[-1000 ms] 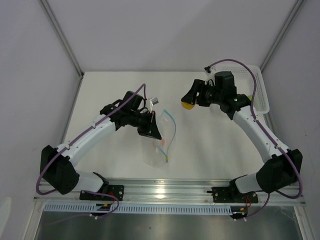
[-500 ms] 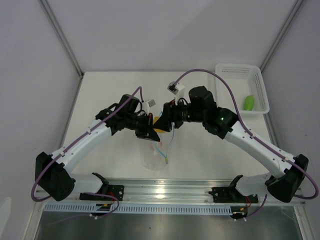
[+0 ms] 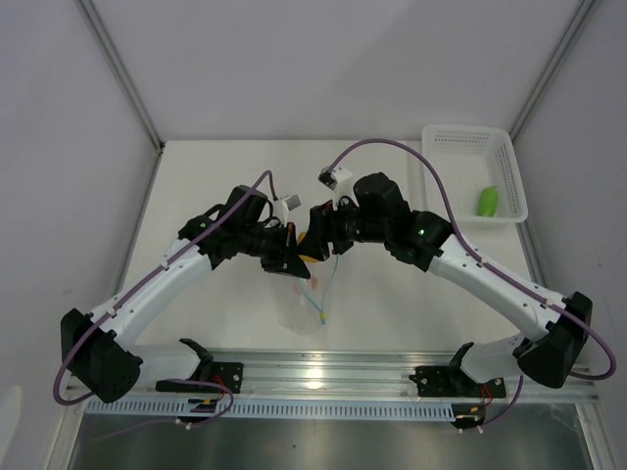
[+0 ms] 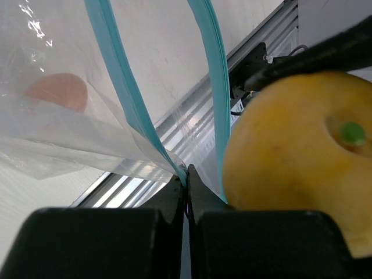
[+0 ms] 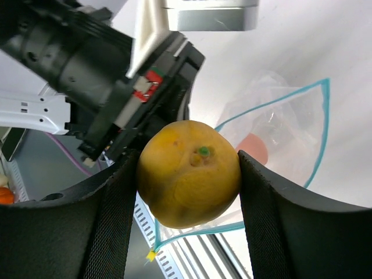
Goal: Place the food in the zip-top bag and seal the zipper
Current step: Place the fake fruit in the zipper food storage bag.
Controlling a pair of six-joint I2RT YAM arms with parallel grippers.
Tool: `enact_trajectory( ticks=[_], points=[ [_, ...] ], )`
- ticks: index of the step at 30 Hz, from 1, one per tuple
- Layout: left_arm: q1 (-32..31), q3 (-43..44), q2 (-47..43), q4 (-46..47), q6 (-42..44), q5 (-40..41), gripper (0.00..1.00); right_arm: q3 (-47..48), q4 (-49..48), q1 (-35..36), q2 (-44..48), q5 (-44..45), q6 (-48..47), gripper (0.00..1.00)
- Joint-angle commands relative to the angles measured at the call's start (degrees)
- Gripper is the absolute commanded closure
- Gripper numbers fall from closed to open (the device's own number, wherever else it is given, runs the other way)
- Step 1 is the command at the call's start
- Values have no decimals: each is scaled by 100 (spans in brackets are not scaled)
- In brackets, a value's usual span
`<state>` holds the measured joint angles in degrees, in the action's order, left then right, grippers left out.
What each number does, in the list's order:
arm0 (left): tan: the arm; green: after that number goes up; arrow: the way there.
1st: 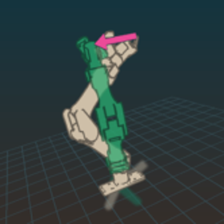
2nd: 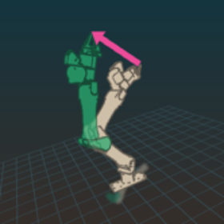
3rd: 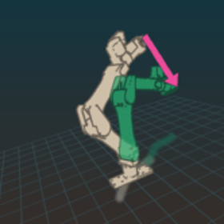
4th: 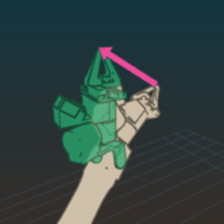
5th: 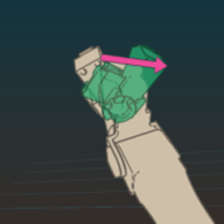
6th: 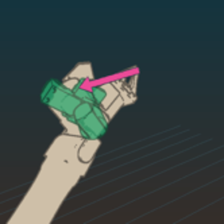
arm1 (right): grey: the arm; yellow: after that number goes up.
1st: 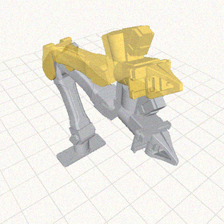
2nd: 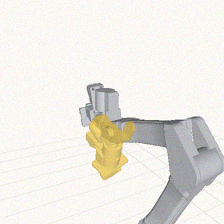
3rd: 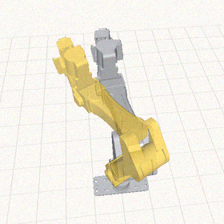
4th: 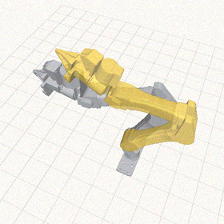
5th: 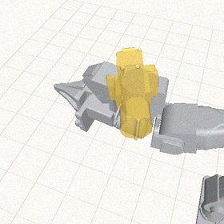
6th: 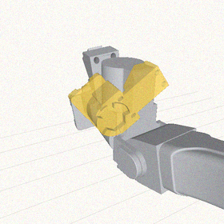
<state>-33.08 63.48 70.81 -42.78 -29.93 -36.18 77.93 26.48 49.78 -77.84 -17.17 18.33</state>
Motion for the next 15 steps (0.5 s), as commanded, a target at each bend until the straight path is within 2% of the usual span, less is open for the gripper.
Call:
enact_trajectory(
  ticks=[1,15],
  points=[
    [47,76,-234,-54,110,-3,99,126,59,23,-81,266,30,100],
    [47,375,-445,-336,154,208,99,64,279,23,-319,442,83,100]
  ],
)
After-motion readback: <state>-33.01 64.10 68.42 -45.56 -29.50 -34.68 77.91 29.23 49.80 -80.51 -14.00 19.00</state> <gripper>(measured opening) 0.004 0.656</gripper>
